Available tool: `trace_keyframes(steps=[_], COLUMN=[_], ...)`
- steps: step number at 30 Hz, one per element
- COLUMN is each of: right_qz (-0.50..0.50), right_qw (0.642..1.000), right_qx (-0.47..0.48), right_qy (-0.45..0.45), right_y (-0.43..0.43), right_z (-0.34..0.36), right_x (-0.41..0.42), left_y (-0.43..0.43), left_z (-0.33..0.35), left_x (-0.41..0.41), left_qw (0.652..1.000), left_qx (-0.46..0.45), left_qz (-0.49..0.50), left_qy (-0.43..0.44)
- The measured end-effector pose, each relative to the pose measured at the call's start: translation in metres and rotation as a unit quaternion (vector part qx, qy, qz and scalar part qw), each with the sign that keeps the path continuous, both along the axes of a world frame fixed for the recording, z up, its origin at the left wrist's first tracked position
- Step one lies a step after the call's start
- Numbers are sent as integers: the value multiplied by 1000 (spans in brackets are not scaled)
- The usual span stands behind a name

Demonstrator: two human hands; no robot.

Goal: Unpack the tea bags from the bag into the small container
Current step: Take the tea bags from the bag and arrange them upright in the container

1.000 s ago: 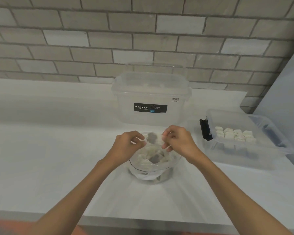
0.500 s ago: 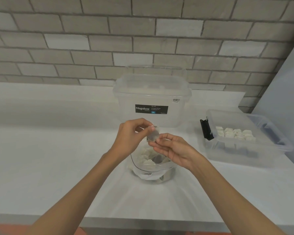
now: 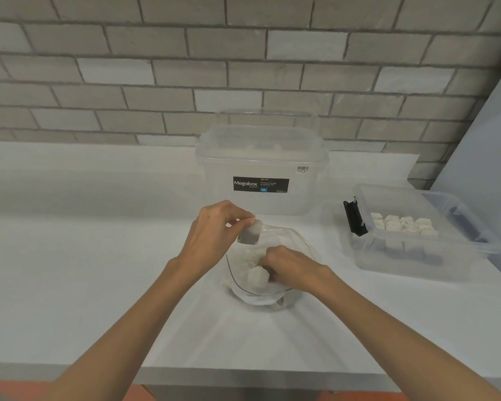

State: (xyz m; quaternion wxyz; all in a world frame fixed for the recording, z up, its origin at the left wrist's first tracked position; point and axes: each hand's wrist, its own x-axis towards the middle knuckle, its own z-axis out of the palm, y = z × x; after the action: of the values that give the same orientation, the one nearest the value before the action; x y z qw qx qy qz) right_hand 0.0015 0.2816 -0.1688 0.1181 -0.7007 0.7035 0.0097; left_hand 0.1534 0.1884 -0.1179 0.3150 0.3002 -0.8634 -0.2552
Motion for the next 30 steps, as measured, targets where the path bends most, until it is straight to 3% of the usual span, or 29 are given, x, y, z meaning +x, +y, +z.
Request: trace_keyframes(steps=[5, 8, 11, 15, 19, 21, 23, 25, 30], right_qz=[-13, -66, -149, -248, -306, -303, -290, -278, -243], right_qw=[999, 998, 977, 903, 776, 731, 710, 718, 833], right_qx=[6, -18, -87, -158, -180, -181, -182, -180, -241], right_qy=[52, -2, -124, -312, -521, -584, -616, -612, -435], right_y=[-3, -1, 2, 10, 18, 21, 22, 23, 26], right_z=[7, 12, 22, 38, 54, 62, 70, 79, 105], right_x=[2, -5, -16, -25, -31, -32, -33, -34, -48], left_y=[0, -1, 0, 0, 3, 5, 7, 9, 8], left_z=[-3, -5, -4, -3, 3, 8, 12, 16, 27], left_x=[4, 6, 8, 5, -5, -13, -21, -29, -46], left_qw=[1000, 998, 996, 995, 991, 987, 984, 984, 980], left_qx=[27, 56, 90, 98, 130, 154, 164, 162, 173], left_qz=[-1, 4, 1, -6, -24, -43, -62, -73, -93], left_qy=[-5, -3, -5, -17, -29, -29, -22, -4, 19])
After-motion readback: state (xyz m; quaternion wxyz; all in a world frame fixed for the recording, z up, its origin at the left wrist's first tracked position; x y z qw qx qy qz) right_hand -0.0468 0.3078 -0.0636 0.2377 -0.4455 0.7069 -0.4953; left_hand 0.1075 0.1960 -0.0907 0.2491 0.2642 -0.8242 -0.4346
